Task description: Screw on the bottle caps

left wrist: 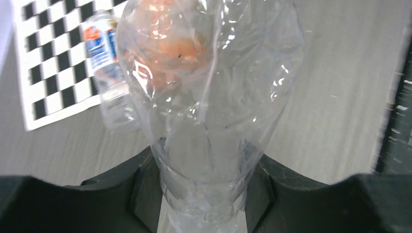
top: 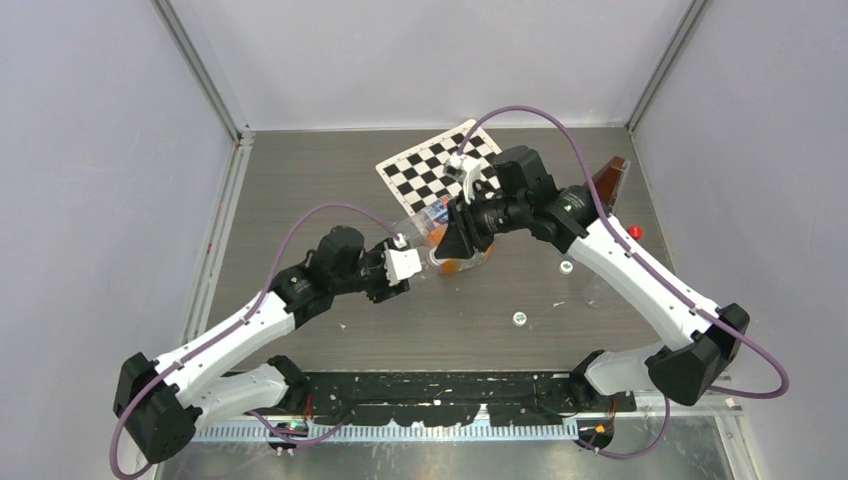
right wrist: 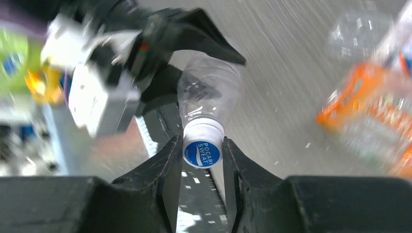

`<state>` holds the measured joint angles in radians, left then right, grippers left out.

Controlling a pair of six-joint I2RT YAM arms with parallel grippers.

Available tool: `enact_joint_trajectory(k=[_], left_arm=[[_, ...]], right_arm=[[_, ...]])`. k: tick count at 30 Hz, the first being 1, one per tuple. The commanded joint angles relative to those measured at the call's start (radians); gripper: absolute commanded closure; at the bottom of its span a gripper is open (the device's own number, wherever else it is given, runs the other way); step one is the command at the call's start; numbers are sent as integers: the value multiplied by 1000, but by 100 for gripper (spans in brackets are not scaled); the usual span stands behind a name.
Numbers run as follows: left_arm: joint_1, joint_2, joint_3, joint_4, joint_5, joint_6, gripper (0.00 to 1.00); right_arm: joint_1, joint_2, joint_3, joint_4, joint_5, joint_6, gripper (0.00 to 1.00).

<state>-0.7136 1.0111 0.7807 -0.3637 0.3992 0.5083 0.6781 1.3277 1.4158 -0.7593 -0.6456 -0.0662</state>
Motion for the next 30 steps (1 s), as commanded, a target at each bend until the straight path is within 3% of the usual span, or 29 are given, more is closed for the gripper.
enact_joint_trajectory(k=[1, 3, 5, 6, 7, 9, 10, 12, 15, 21, 25, 30], left_arm=[[-121, -53, -105, 440, -369, 51, 100], [-184, -46, -144, 548, -515, 105, 100], [-202, -35, -145, 551, -553, 113, 100], [-202, -36, -143, 534, -563, 92, 100], [-201, -40, -141, 499, -565, 79, 100], [-194, -57, -146, 444, -550, 56, 100], [-186, -69, -147, 408, -533, 41, 100], [-161, -95, -146, 333, -484, 9, 100], [-102, -118, -129, 219, -367, -24, 100], [17, -108, -54, 42, -55, -27, 100], [43, -64, 13, -52, 114, 18, 100], [49, 1, 84, -137, 238, 76, 100]], right_arm=[[-22, 61, -27, 133, 330, 868, 99], [-36, 75, -56, 162, 323, 1017, 99], [-38, 67, -76, 229, 314, 1051, 96], [-38, 62, -76, 261, 316, 1040, 89], [-38, 47, -70, 278, 310, 989, 84], [-40, 26, -43, 300, 277, 843, 64], [-40, 13, -34, 294, 252, 801, 49], [-40, -15, -8, 273, 220, 597, 33], [-40, -75, -13, 253, 138, 375, 21], [-40, -170, -66, 116, -88, -375, 20], [-40, -157, -41, 29, -161, -587, 23], [-19, -102, 22, -92, -209, -693, 30]])
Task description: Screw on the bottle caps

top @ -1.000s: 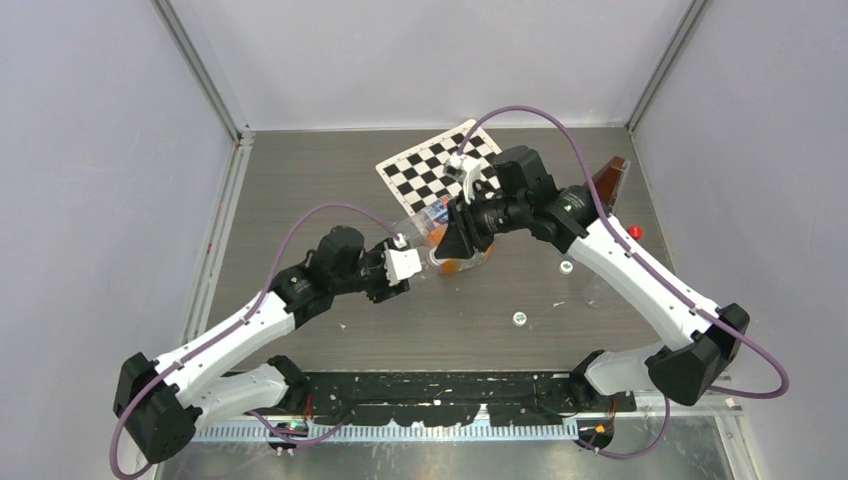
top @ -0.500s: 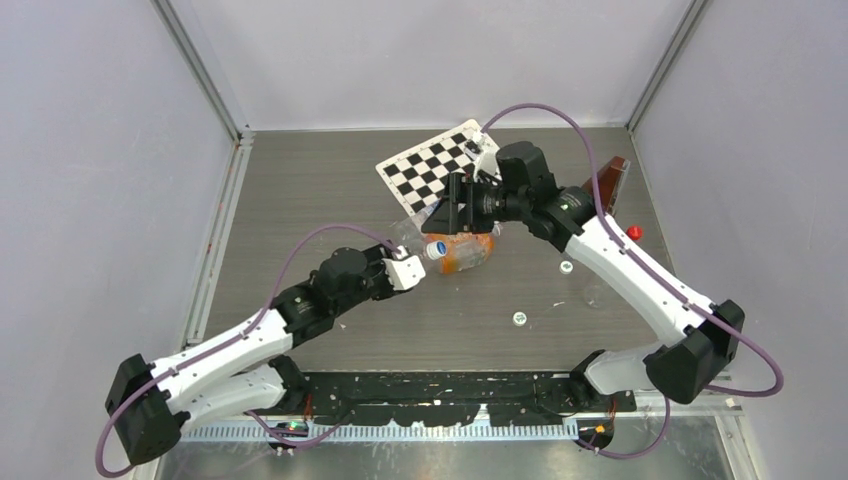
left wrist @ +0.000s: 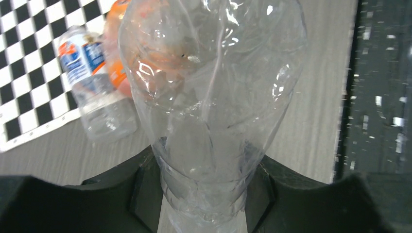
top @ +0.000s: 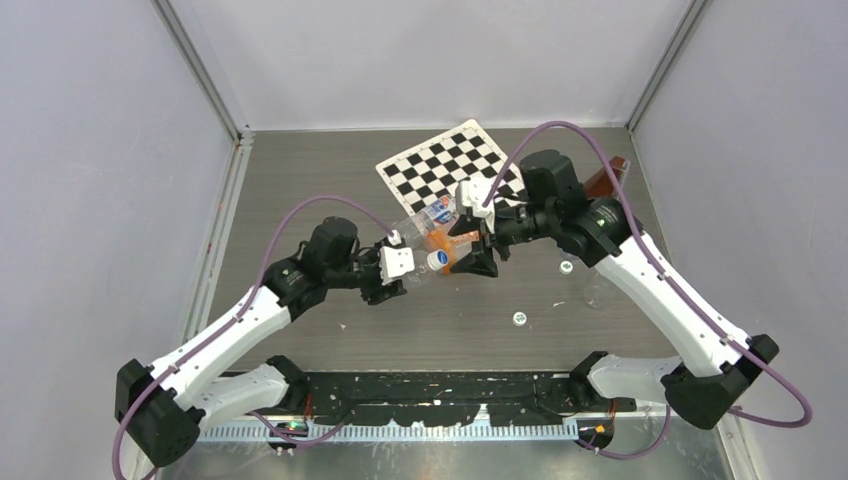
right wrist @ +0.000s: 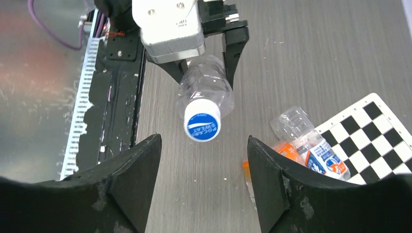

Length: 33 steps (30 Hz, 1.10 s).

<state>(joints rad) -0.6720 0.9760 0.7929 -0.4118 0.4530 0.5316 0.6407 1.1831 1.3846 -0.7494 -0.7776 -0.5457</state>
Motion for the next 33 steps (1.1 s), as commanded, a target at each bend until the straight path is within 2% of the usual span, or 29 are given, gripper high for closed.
enact_joint_trajectory(k=[1, 6, 13, 18, 20, 22, 23, 24, 25, 26, 27, 28, 29, 30, 31, 32, 33], left_arm=[[8, 47, 83, -98, 195, 59, 100], [8, 80, 104, -95, 228, 68, 100], [8, 99, 121, -95, 249, 71, 100], [8, 105, 127, -96, 251, 68, 100], [8, 106, 130, -94, 248, 65, 100], [9, 101, 129, -80, 228, 49, 100], [8, 97, 126, -62, 205, 33, 100], [7, 91, 120, -38, 163, 10, 100], [6, 82, 113, -13, 129, -5, 100], [2, 72, 103, 23, 89, -24, 100], [-6, 60, 87, 60, 32, -44, 100], [-18, 48, 68, 98, -22, -52, 100], [-37, 37, 54, 127, -85, -52, 100], [-60, 27, 39, 151, -148, -44, 100], [-91, 15, 26, 186, -212, -35, 100], [-120, 8, 13, 200, -275, -24, 100], [-150, 0, 2, 227, -336, -3, 100]], right_arm=[[22, 46, 57, -104, -82, -219, 31], [42, 59, 61, -120, -82, -227, 42], [51, 65, 61, -125, -78, -227, 48], [57, 74, 62, -129, -77, -227, 55], [58, 79, 64, -129, -76, -211, 62], [59, 91, 68, -127, -75, -167, 73], [59, 98, 66, -102, -67, -89, 85], [59, 102, 55, -81, -56, -37, 91], [59, 105, 46, -21, -26, 89, 97], [59, 107, 25, 47, 16, 151, 97], [59, 109, 10, 85, 43, 314, 98], [59, 111, -20, 170, 125, 416, 98], [59, 114, -35, 205, 181, 616, 99], [58, 120, -55, 238, 287, 719, 99], [57, 124, -61, 240, 340, 904, 99], [52, 137, -69, 231, 425, 990, 99], [48, 146, -72, 226, 450, 1156, 99]])
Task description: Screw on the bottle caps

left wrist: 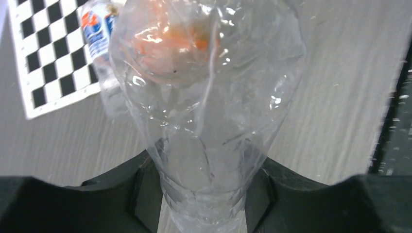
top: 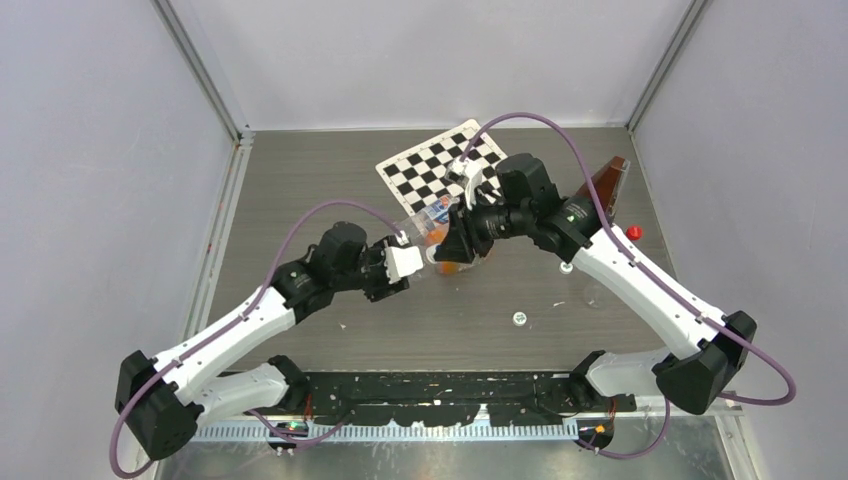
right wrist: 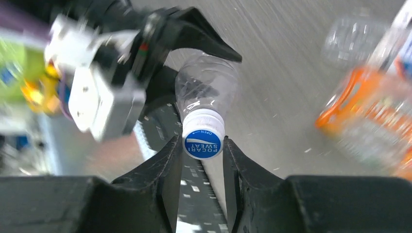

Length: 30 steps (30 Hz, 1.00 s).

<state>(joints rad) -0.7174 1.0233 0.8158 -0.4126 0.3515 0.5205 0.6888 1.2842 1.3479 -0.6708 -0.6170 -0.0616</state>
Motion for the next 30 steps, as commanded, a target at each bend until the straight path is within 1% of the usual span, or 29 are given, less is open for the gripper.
enact_joint_trajectory(k=[1, 2, 4, 6, 8, 9, 10, 11, 12, 13, 14, 15, 16, 17, 18, 20, 22, 26, 30], left_arm=[[-134, -51, -33, 243, -295, 24, 100], [-162, -58, -45, 267, -351, 44, 100], [-194, -68, -64, 296, -421, 61, 100], [-197, -79, -73, 289, -430, 54, 100], [-197, -89, -71, 258, -439, 36, 100], [-197, -94, -68, 234, -440, 22, 100], [-197, -98, -64, 209, -440, 12, 100], [-196, -102, -60, 180, -435, 5, 100], [-193, -104, -51, 149, -421, 1, 100], [-187, -103, -45, 107, -396, -5, 100], [-178, -100, -31, 64, -367, -15, 100], [-163, -94, -18, 24, -313, -23, 100], [-151, -86, -5, -16, -268, -32, 100], [-140, -78, 8, -48, -227, -39, 100], [-131, -67, 20, -87, -193, -42, 100], [-128, -49, 43, -123, -140, -46, 100], [-125, -32, 65, -143, -92, -51, 100], [-123, 6, 102, -160, -27, -55, 100], [-123, 36, 128, -166, 15, -59, 100]], right_arm=[[-10, 60, -45, 149, 304, 742, 99], [-15, 68, -51, 155, 302, 867, 99], [-23, 79, -91, 201, 285, 976, 99], [-26, 68, -105, 248, 288, 999, 99], [-35, 49, -97, 257, 296, 929, 96], [-39, 37, -91, 260, 279, 845, 87], [-43, 29, -75, 263, 263, 783, 81], [-44, 11, -66, 261, 218, 644, 68], [-46, 2, -49, 236, 181, 574, 57], [-46, -20, -43, 221, 162, 424, 53], [-46, -32, -36, 200, 121, 344, 48], [-47, -56, -34, 156, 101, 166, 42], [-48, -68, -32, 98, 61, 67, 38], [-48, -92, -32, 68, 44, -105, 37], [-47, -111, -34, 24, 13, -183, 34], [-48, -134, -42, -24, -25, -394, 34], [-48, -143, -38, -82, -92, -541, 33], [-48, -137, -28, -137, -187, -658, 34], [-46, -116, -7, -156, -268, -685, 36]])
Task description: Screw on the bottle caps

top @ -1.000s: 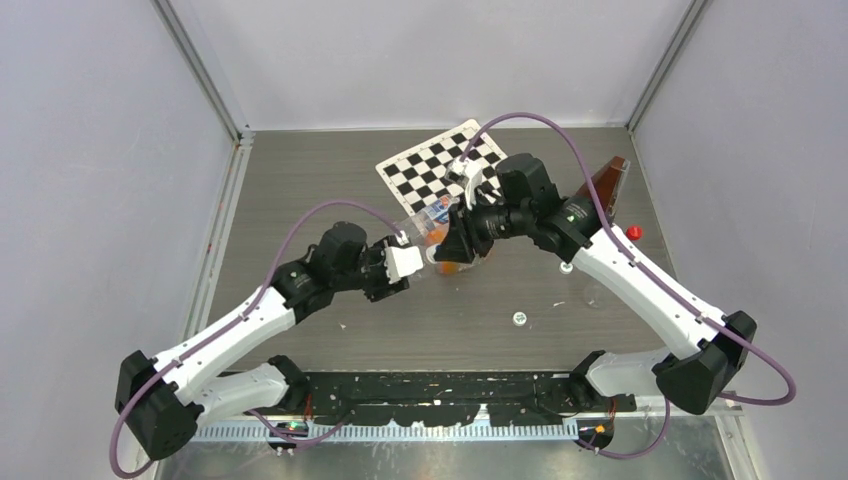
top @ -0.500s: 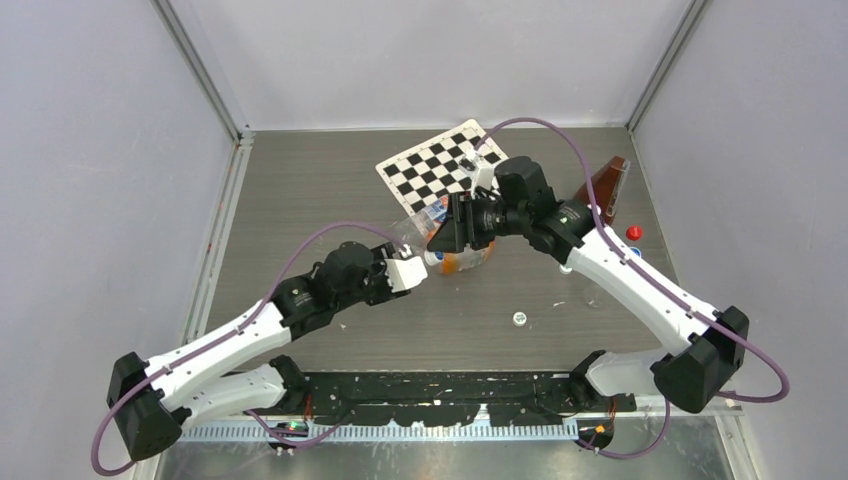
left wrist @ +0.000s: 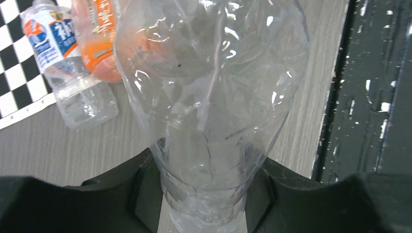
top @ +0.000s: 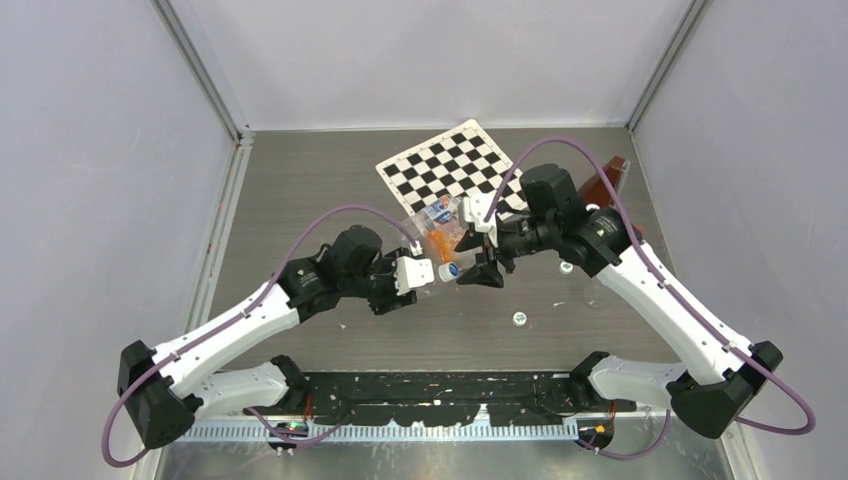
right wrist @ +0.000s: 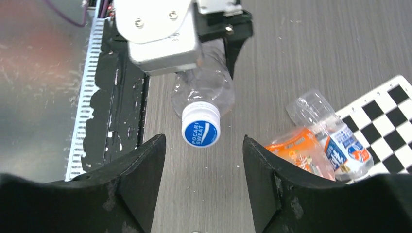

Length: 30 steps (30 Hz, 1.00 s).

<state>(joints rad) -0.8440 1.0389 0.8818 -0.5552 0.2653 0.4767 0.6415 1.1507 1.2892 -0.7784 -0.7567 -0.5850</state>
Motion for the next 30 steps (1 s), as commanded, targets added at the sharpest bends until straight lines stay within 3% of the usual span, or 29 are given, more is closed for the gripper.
enact_joint_trajectory(k=[1, 8, 16, 21, 22, 24, 27, 30], left_arm=[[3, 27, 68, -25, 110, -15, 100], [5, 55, 89, -21, 144, -19, 100], [14, 43, 86, 13, 161, -35, 100], [16, 27, 77, 58, 152, -50, 100], [16, 23, 70, 75, 147, -55, 100], [16, 11, 53, 120, 116, -68, 100], [13, -7, 12, 225, 15, -97, 100], [-15, -17, -21, 311, -114, -116, 100]], right_arm=[[1, 19, 56, -49, -135, -164, 36], [2, 41, 75, -66, -167, -171, 42], [4, 81, 99, -140, -163, -153, 56], [4, 111, 108, -173, -124, -84, 78], [5, 113, 104, -143, -103, -14, 89], [4, 107, 83, -65, -54, 138, 98], [4, 92, 46, 62, 66, 415, 99], [4, 86, 27, 158, 368, 888, 99]])
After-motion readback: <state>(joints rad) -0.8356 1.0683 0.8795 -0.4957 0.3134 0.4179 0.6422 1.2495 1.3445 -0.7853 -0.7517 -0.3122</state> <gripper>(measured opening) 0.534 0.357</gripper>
